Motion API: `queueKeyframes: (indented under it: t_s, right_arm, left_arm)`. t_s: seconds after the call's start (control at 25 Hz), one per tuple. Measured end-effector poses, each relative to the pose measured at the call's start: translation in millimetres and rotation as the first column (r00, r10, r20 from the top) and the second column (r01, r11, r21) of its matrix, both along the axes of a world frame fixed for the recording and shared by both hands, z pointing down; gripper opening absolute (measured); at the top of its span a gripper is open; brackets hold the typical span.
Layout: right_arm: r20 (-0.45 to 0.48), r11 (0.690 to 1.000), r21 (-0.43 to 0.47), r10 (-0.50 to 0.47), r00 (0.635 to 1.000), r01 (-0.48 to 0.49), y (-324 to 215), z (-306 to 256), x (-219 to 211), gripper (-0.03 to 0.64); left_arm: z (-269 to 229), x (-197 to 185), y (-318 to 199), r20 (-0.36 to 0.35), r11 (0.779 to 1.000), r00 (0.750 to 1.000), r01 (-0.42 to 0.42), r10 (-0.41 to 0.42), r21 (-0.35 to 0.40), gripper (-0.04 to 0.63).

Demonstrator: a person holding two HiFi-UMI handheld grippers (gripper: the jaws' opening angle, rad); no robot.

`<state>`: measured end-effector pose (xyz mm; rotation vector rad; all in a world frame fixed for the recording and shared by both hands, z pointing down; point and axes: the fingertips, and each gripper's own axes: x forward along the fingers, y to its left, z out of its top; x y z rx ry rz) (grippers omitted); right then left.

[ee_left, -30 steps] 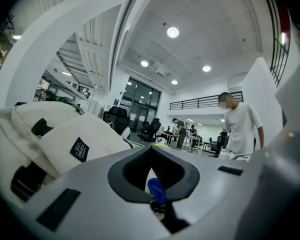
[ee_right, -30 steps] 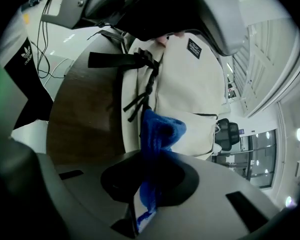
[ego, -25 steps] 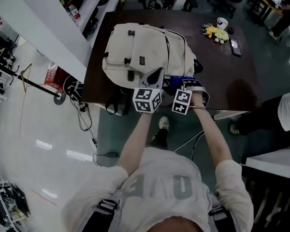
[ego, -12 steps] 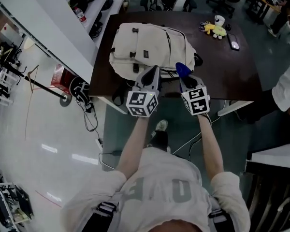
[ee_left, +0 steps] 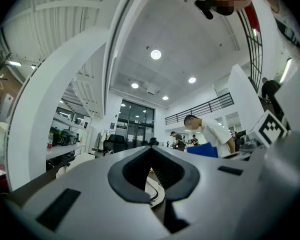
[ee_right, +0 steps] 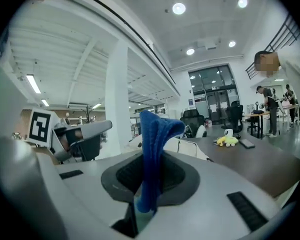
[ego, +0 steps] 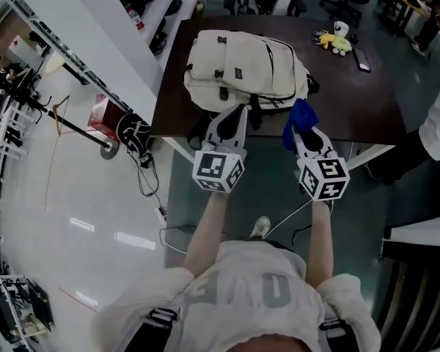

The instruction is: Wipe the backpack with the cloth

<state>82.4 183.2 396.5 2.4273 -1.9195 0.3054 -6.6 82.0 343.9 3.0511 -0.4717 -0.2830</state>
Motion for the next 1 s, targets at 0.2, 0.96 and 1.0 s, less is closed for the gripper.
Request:
queueKeyframes:
  t_s: [0.2,0.96,1.0]
  right_arm:
    - [0.015,0.996,0.071,0.06,0.998,-0.061,22.1,-25.5,-44.2,0.041]
    - [-0.06,0.989,0.027,0.146,0.987,-0.144,115.1,-29.5,-185.2,0.041]
    - [-0.065,0.989,0.025,0.149,0.987,-0.148,118.4,-29.6,-183.2,0.041]
  left_arm:
    - [-5.9,-56.5,12.1,-0.021,1.0,1.0,0.004,-0.004,-0.017,0.005]
    - [-10.5,-195.4,97.1,0.014,0.999,1.0,0.019,-0.018,-0.035,0.005]
    - [-12.5,-193.4,101.6,0.013,0.999,1.0,0.015,-0.015,-0.031,0.005]
